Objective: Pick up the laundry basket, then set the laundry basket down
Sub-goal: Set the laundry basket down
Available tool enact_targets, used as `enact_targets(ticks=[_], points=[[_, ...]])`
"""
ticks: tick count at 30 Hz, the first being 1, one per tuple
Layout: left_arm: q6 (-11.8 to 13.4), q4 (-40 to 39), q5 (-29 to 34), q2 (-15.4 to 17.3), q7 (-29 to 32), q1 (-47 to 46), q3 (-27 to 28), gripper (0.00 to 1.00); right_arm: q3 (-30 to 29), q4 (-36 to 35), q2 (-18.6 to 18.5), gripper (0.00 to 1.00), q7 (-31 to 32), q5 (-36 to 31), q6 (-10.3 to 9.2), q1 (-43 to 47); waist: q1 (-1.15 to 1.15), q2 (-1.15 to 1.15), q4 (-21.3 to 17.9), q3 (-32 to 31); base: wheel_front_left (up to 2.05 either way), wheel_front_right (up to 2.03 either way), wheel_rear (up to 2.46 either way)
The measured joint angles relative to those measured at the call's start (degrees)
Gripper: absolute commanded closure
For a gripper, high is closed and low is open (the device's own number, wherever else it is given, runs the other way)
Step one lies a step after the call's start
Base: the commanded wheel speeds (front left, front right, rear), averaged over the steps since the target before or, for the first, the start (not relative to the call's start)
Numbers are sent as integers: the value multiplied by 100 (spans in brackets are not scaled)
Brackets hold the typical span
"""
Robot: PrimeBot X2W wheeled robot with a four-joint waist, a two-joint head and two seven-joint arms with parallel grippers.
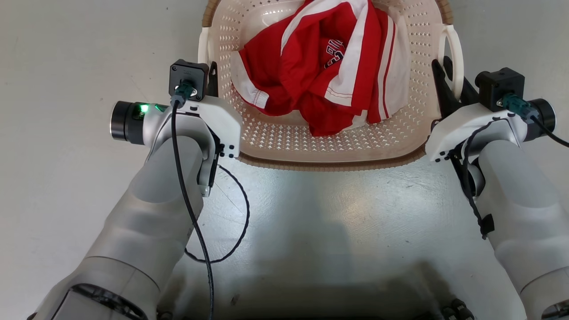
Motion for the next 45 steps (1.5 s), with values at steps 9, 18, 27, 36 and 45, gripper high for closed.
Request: enact_targets(ticks=[9, 18, 27, 36, 45], points=[[7, -51, -54, -90, -27, -1, -68, 0, -144, -21, 126, 0, -1, -282, 65, -7, 0, 0, 3, 18, 0, 0, 0], [59, -2, -162, -79, -43, 1, -134, 0, -419, -138, 155, 0, 0, -474, 65, 9, 0, 0, -13, -84, 0, 0, 0], [111, 63, -303, -78, -43, 41, -187, 0, -553, -180, 241, 0, -1, -590, 67, 69, 0, 0, -26, -348, 0, 0, 0], [110, 87, -343, -82, -43, 244, -179, 0, -610, -177, 309, 0, -1, -595, 67, 371, 0, 0, -46, -671, 0, 0, 0], [98, -34, -332, -83, -43, 650, 88, 0, -630, -201, 353, 0, -1, -642, 67, 715, 0, 0, -59, -1245, 0, 0, 0]])
